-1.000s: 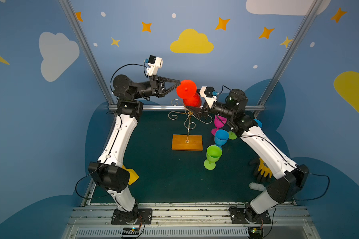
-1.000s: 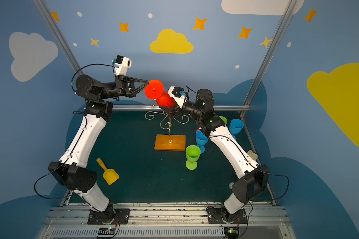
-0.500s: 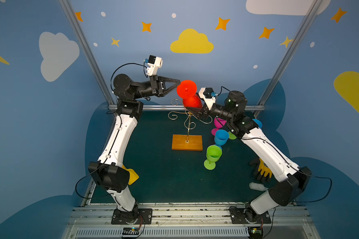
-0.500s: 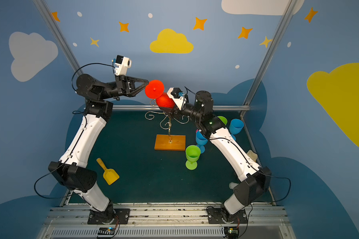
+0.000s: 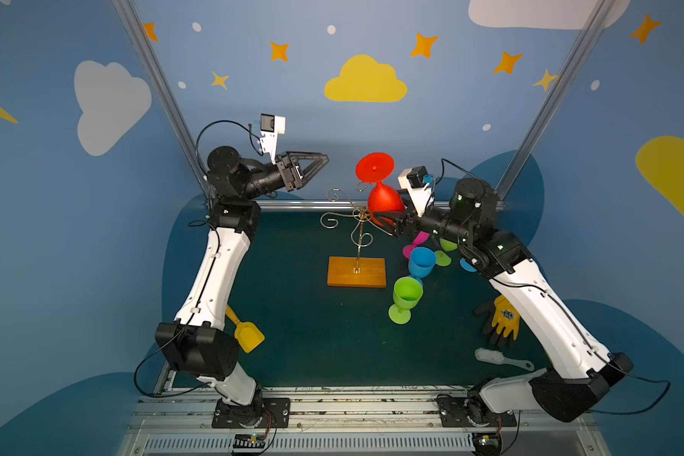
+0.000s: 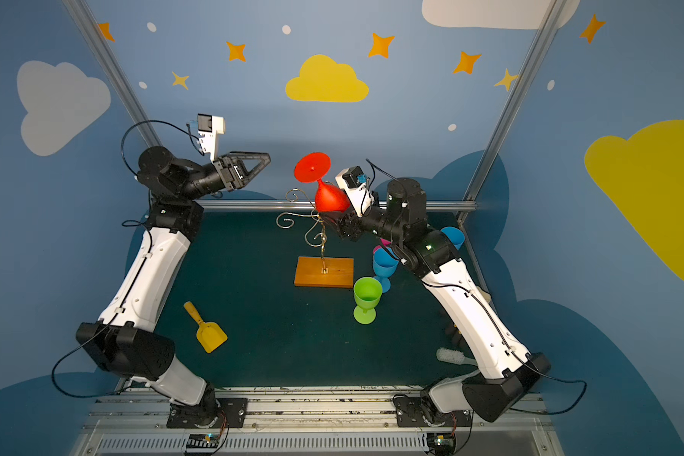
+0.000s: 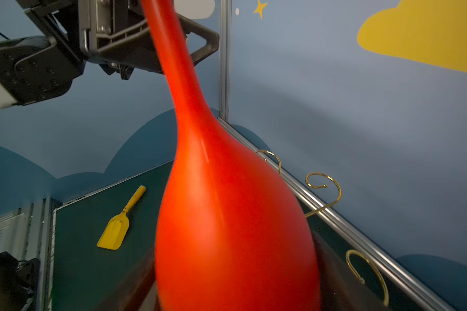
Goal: Take the wine glass off the wine glass rack
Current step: Pass the wine glass.
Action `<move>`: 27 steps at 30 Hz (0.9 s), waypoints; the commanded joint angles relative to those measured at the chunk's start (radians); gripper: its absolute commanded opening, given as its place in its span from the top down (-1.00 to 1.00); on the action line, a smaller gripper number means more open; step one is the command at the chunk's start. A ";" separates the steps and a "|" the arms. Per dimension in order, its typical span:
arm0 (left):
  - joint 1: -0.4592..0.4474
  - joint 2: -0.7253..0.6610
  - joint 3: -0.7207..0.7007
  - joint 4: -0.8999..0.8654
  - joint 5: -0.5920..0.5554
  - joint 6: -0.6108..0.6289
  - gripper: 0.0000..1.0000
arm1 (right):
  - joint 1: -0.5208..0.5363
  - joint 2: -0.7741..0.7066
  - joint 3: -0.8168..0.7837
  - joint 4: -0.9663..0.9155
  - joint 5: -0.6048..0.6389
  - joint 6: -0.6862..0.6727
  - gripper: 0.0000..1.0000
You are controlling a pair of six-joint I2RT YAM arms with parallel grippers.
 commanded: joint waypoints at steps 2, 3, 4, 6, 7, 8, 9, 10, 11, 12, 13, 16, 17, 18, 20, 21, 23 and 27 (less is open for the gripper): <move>-0.027 -0.065 -0.134 0.152 -0.106 0.457 -0.17 | 0.000 0.018 0.101 -0.236 0.032 0.085 0.15; -0.032 -0.066 -0.146 0.172 -0.104 0.501 -0.15 | 0.000 0.028 0.126 -0.264 0.027 0.093 0.15; -0.037 -0.067 -0.153 0.183 -0.104 0.540 -0.12 | 0.000 0.038 0.148 -0.286 0.021 0.099 0.17; -0.053 -0.067 -0.171 0.220 -0.097 0.627 -0.08 | 0.001 0.068 0.203 -0.335 -0.005 0.110 0.19; -0.060 -0.071 -0.175 0.231 -0.097 0.653 -0.06 | 0.001 0.077 0.217 -0.347 -0.015 0.114 0.20; -0.068 -0.071 -0.175 0.236 -0.095 0.680 -0.04 | 0.001 0.088 0.234 -0.362 -0.030 0.120 0.21; -0.076 -0.072 -0.177 0.240 -0.095 0.708 -0.02 | 0.001 0.096 0.243 -0.374 -0.043 0.124 0.23; -0.083 -0.074 -0.180 0.248 -0.095 0.730 0.00 | 0.000 0.102 0.249 -0.378 -0.049 0.127 0.23; -0.091 -0.077 -0.187 0.262 -0.095 0.754 0.02 | 0.003 0.109 0.251 -0.381 -0.051 0.128 0.24; -0.100 -0.078 -0.191 0.272 -0.095 0.775 0.02 | 0.002 0.115 0.252 -0.381 -0.054 0.130 0.25; -0.108 -0.079 -0.190 0.272 -0.092 0.793 0.03 | 0.003 0.121 0.254 -0.381 -0.058 0.133 0.25; -0.134 -0.083 -0.183 0.245 -0.092 0.849 0.03 | 0.003 0.142 0.266 -0.377 -0.076 0.147 0.28; -0.143 -0.085 -0.181 0.233 -0.092 0.870 0.03 | 0.004 0.150 0.272 -0.375 -0.086 0.151 0.29; -0.148 -0.085 -0.179 0.227 -0.092 0.882 0.03 | 0.006 0.155 0.277 -0.375 -0.093 0.154 0.30; -0.159 -0.083 -0.173 0.213 -0.091 0.899 0.03 | 0.013 0.167 0.284 -0.371 -0.109 0.155 0.33; -0.164 -0.080 -0.171 0.206 -0.093 0.906 0.03 | 0.015 0.169 0.286 -0.371 -0.110 0.155 0.33; -0.171 -0.075 -0.166 0.194 -0.097 0.916 0.03 | 0.024 0.178 0.289 -0.371 -0.115 0.156 0.34; -0.177 -0.069 -0.165 0.183 -0.100 0.933 0.05 | 0.042 0.187 0.291 -0.382 -0.121 0.160 0.36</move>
